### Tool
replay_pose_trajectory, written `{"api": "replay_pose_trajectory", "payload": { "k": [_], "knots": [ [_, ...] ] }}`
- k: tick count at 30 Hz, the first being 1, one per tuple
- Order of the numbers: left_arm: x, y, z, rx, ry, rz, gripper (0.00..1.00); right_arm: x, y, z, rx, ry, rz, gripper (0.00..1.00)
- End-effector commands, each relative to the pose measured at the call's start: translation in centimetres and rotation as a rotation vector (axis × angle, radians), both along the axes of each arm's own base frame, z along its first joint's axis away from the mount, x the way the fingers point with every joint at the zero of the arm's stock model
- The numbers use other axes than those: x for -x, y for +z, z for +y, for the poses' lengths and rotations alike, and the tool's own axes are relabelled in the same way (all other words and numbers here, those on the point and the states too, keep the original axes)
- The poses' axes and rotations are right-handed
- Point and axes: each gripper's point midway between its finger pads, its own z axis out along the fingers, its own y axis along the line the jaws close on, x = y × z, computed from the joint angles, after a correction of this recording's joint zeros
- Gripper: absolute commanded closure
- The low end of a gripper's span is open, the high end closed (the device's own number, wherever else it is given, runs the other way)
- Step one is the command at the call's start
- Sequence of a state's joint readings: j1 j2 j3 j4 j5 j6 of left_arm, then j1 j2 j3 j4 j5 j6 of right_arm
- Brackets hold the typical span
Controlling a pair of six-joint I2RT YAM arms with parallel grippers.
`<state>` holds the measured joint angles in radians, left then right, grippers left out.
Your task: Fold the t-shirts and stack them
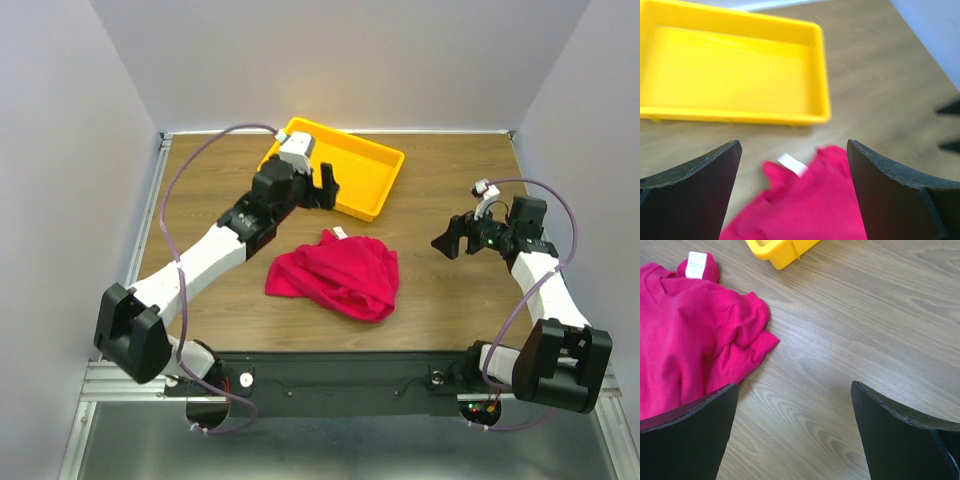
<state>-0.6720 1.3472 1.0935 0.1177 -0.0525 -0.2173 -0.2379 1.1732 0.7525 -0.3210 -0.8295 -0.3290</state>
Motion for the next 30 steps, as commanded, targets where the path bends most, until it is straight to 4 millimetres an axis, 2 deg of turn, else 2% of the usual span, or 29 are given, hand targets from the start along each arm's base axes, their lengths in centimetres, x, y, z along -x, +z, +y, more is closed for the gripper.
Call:
{"api": "replay_pose_trajectory", "payload": {
  "k": [1,2,3,4,5,6,7,8,10,11,12,13,14,16,17,18,19,20,21,23,28,29,30],
  "knots": [
    [-6.1,1.1,5.0,-0.039,0.180,-0.026,0.02,-0.5,0.7,-0.1,0.005,0.018,-0.056,0.00],
    [-7.7,-0.7,5.5,-0.075,0.198,0.007,0.03,-0.5,0.8,-0.1,0.004,0.020,-0.058,0.00],
    [-9.2,0.2,6.2,-0.082,0.223,-0.010,0.04,-0.5,0.8,0.0,0.002,0.022,-0.058,0.00],
    [-10.9,-0.3,8.3,-0.109,0.272,0.000,0.05,-0.4,0.8,0.0,-0.001,0.024,-0.058,0.00],
    [-12.5,-2.6,8.8,-0.145,0.285,0.043,0.07,-0.5,0.8,0.0,-0.001,0.024,-0.056,0.00],
    [-14.1,-1.6,9.5,-0.142,0.305,0.028,0.08,-0.4,0.8,0.0,-0.001,0.025,-0.057,0.00],
    [-15.5,-1.9,10.9,-0.160,0.333,0.031,0.09,-0.5,0.8,0.0,-0.001,0.025,-0.056,0.00],
    [-17.4,-2.9,11.4,-0.175,0.351,0.048,0.11,-0.5,0.8,0.0,-0.001,0.025,-0.056,0.00],
    [-19.2,-3.8,12.4,-0.195,0.375,0.060,0.12,-0.5,0.8,0.0,0.000,0.026,-0.058,0.00],
    [-20.5,-5.9,13.2,-0.225,0.386,0.090,0.14,-0.5,0.8,0.0,-0.002,0.025,-0.057,0.00],
    [-21.7,-5.2,13.5,-0.226,0.395,0.067,0.14,-0.5,0.8,0.0,-0.002,0.026,-0.056,0.00],
    [-22.4,-5.3,13.8,-0.236,0.402,0.062,0.14,-0.5,0.8,0.1,-0.005,0.027,-0.054,0.00],
    [-23.3,-7.4,14.4,-0.268,0.402,0.084,0.14,-0.5,0.8,0.1,-0.005,0.027,-0.054,0.00],
    [-24.5,-7.4,14.7,-0.283,0.399,0.085,0.15,-0.5,0.7,0.1,-0.011,0.031,-0.050,0.00],
    [-25.2,-9.4,14.8,-0.316,0.383,0.109,0.15,-0.5,0.7,0.2,-0.013,0.031,-0.048,0.00],
    [-26.0,-8.9,15.0,-0.324,0.382,0.101,0.16,-0.5,0.6,0.2,-0.018,0.034,-0.043,0.00],
    [-26.4,-9.4,15.1,-0.334,0.374,0.108,0.16,-0.6,0.6,0.2,-0.018,0.035,-0.042,0.00],
    [-26.9,-11.1,14.8,-0.344,0.354,0.130,0.17,-0.6,0.6,0.2,-0.020,0.035,-0.040,0.00],
    [-27.5,-10.6,14.7,-0.341,0.349,0.116,0.17,-0.6,0.5,0.2,-0.021,0.037,-0.038,0.00],
    [-28.4,-11.6,14.4,-0.360,0.324,0.119,0.18,-0.7,0.3,0.2,-0.025,0.035,-0.029,0.00],
    [-29.5,-13.4,14.4,-0.388,0.316,0.140,0.20,-0.8,0.1,0.2,-0.028,0.036,-0.022,0.00],
    [-29.7,-14.5,14.5,-0.399,0.316,0.157,0.24,-0.8,0.2,0.2,-0.028,0.033,-0.021,0.00],
    [-29.8,-14.6,14.5,-0.404,0.313,0.162,0.25,-0.8,0.2,0.2,-0.028,0.036,-0.022,0.00]
  ]
}}
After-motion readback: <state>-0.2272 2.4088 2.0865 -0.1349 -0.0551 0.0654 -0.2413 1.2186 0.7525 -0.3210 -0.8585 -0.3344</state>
